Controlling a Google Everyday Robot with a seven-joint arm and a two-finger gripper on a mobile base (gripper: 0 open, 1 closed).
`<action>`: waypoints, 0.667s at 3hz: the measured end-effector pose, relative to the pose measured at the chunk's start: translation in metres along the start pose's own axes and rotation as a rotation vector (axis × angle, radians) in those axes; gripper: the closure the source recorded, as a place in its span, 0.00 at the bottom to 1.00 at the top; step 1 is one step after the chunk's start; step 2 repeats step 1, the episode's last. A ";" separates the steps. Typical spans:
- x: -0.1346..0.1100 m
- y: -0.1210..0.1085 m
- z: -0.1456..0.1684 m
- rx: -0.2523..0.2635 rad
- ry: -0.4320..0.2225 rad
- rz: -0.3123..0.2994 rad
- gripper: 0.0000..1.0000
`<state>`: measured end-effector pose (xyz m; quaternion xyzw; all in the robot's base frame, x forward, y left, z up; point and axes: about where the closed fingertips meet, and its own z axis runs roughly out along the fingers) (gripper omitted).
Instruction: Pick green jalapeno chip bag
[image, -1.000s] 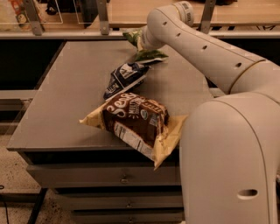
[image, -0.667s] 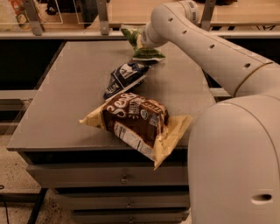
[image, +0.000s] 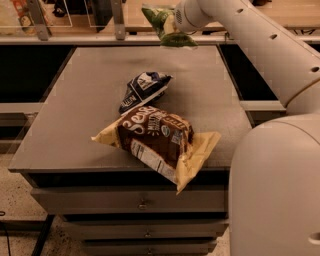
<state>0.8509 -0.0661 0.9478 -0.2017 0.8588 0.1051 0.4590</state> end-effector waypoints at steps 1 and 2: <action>0.000 0.000 0.000 0.000 0.000 0.000 1.00; 0.000 0.000 0.000 0.000 0.000 0.000 1.00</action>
Offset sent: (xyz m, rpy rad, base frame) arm 0.0000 0.0000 0.0000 0.0000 0.0000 0.0000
